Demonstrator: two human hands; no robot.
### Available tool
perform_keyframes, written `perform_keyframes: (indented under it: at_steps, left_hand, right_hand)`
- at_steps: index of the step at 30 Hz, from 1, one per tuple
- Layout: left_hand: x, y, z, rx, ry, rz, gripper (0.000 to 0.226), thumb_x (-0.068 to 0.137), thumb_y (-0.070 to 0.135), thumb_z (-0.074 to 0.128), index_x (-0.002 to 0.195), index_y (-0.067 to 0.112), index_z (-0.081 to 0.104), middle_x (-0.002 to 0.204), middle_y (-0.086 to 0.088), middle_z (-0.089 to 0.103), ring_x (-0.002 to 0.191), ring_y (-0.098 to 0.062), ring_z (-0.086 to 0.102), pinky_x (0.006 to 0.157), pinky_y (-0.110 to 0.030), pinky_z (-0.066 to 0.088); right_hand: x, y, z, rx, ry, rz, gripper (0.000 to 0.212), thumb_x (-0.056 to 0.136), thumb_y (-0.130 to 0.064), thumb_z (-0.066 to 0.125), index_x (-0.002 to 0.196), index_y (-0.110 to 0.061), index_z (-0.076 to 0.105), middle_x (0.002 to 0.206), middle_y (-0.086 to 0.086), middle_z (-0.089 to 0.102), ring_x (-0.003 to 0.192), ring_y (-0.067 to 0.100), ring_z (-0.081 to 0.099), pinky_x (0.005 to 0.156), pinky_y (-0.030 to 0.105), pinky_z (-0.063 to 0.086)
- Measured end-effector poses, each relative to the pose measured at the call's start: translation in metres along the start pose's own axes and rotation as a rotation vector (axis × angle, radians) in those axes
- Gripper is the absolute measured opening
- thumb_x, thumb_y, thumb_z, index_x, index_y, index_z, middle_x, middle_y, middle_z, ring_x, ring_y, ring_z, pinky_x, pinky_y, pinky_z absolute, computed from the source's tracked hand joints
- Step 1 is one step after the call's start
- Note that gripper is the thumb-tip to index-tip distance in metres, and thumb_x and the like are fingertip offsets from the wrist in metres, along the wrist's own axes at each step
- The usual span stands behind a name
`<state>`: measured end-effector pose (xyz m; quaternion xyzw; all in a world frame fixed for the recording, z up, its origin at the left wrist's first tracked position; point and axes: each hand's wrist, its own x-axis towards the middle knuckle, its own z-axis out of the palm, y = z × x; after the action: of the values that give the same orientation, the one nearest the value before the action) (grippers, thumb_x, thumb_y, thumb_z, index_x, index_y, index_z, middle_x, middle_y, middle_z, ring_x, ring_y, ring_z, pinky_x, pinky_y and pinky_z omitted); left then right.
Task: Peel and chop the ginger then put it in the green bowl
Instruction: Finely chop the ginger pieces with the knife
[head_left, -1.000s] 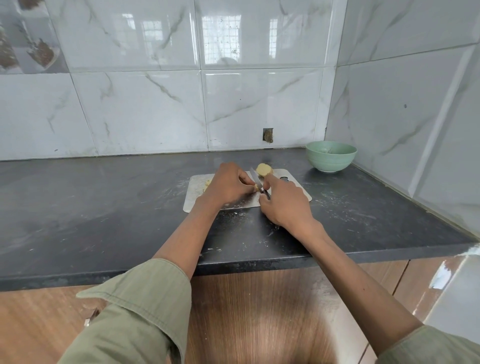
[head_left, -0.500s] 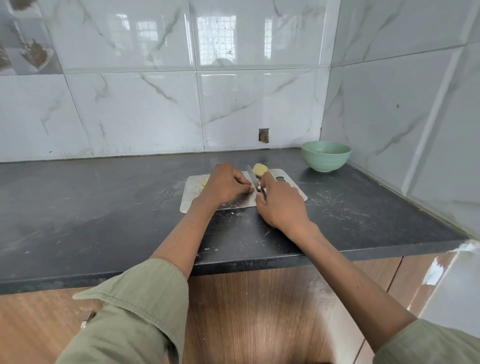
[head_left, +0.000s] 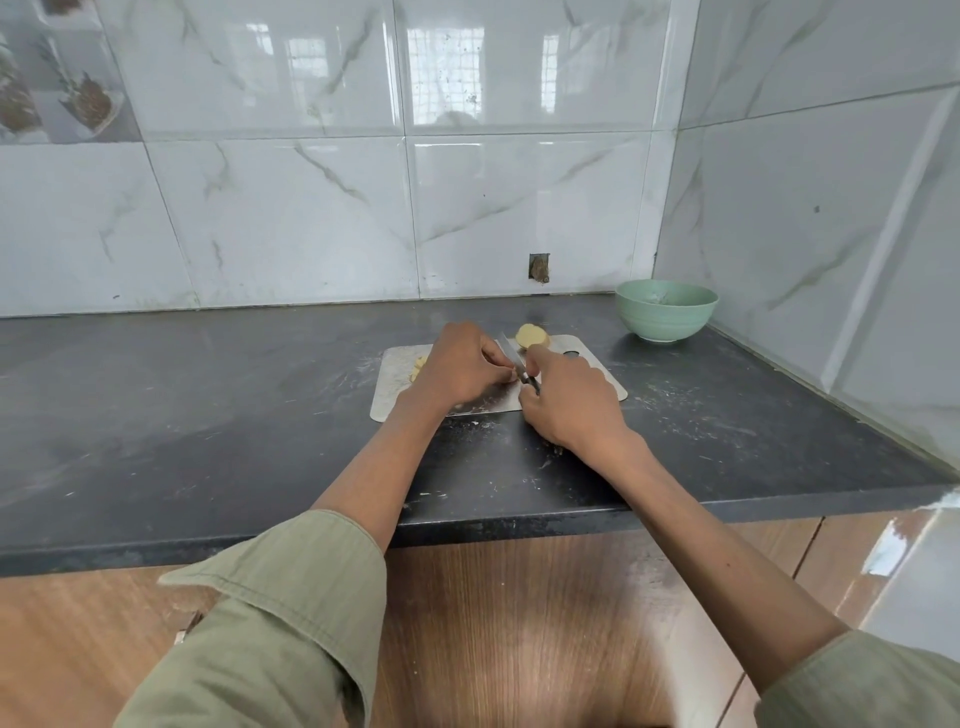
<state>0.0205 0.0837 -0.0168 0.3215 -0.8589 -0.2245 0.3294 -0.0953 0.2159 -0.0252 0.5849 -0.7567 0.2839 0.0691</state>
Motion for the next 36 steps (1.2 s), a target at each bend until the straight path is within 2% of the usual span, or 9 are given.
perform_keyframes:
  at_steps: [3, 7, 11, 15, 20, 27, 36]
  left_hand:
    - [0.001, 0.001, 0.0, 0.021, 0.002, 0.01, 0.004, 0.079, 0.015, 0.088, 0.081, 0.017, 0.085, 0.069, 0.007, 0.076, 0.056, 0.002, 0.066, 0.057, -0.018, 0.051]
    - [0.0, -0.003, 0.002, -0.006, 0.016, 0.005, 0.004, 0.079, 0.013, 0.087, 0.08, 0.016, 0.085, 0.07, 0.008, 0.077, 0.06, -0.005, 0.071, 0.058, -0.021, 0.054]
    - [0.002, -0.007, 0.001, 0.005, 0.015, 0.023, 0.006, 0.078, 0.016, 0.089, 0.081, 0.016, 0.084, 0.072, 0.008, 0.077, 0.066, -0.003, 0.072, 0.064, -0.016, 0.054]
    - [0.002, -0.008, 0.0, 0.0, -0.009, 0.052, 0.008, 0.08, 0.02, 0.088, 0.087, 0.019, 0.084, 0.077, 0.009, 0.078, 0.072, 0.001, 0.072, 0.069, -0.011, 0.052]
    - [0.003, -0.01, -0.004, -0.047, -0.034, 0.054, 0.011, 0.081, 0.022, 0.088, 0.091, 0.019, 0.084, 0.079, 0.008, 0.079, 0.076, -0.004, 0.075, 0.078, -0.023, 0.059]
    - [0.005, -0.011, -0.005, -0.05, -0.028, 0.044, 0.009, 0.083, 0.01, 0.083, 0.09, 0.014, 0.084, 0.078, 0.004, 0.079, 0.074, -0.008, 0.075, 0.074, -0.02, 0.058]
    - [0.007, -0.013, -0.004, -0.029, -0.018, 0.043, 0.008, 0.087, 0.009, 0.08, 0.092, 0.013, 0.084, 0.08, 0.004, 0.079, 0.073, -0.005, 0.074, 0.072, -0.016, 0.057]
  right_hand:
    - [0.001, -0.001, -0.002, 0.004, -0.026, 0.008, 0.017, 0.093, -0.023, 0.052, 0.109, -0.019, 0.055, 0.096, 0.01, 0.054, 0.098, 0.038, 0.057, 0.074, 0.039, 0.038]
    - [-0.003, -0.003, 0.001, -0.016, 0.007, 0.022, 0.022, 0.096, -0.025, 0.05, 0.116, -0.018, 0.054, 0.108, 0.015, 0.06, 0.102, 0.04, 0.058, 0.076, 0.041, 0.04]
    - [-0.006, -0.005, 0.004, -0.046, 0.037, 0.033, 0.027, 0.099, -0.024, 0.049, 0.123, -0.014, 0.05, 0.112, 0.017, 0.061, 0.103, 0.041, 0.06, 0.074, 0.041, 0.04]
    - [-0.007, -0.001, 0.002, 0.036, 0.035, 0.041, 0.022, 0.1, -0.029, 0.049, 0.12, -0.018, 0.051, 0.111, 0.015, 0.061, 0.1, 0.039, 0.06, 0.079, 0.043, 0.046]
    - [-0.009, 0.0, 0.0, 0.062, 0.042, 0.029, 0.024, 0.1, -0.03, 0.05, 0.121, -0.018, 0.05, 0.11, 0.014, 0.062, 0.096, 0.038, 0.061, 0.079, 0.044, 0.05]
    - [-0.011, 0.0, 0.0, 0.067, 0.058, 0.016, 0.023, 0.1, -0.029, 0.049, 0.119, -0.016, 0.05, 0.105, 0.014, 0.062, 0.092, 0.037, 0.061, 0.075, 0.042, 0.048]
    - [-0.011, 0.001, 0.001, 0.062, 0.056, 0.021, 0.018, 0.099, -0.028, 0.049, 0.115, -0.017, 0.047, 0.091, 0.006, 0.055, 0.08, 0.031, 0.051, 0.068, 0.039, 0.041]
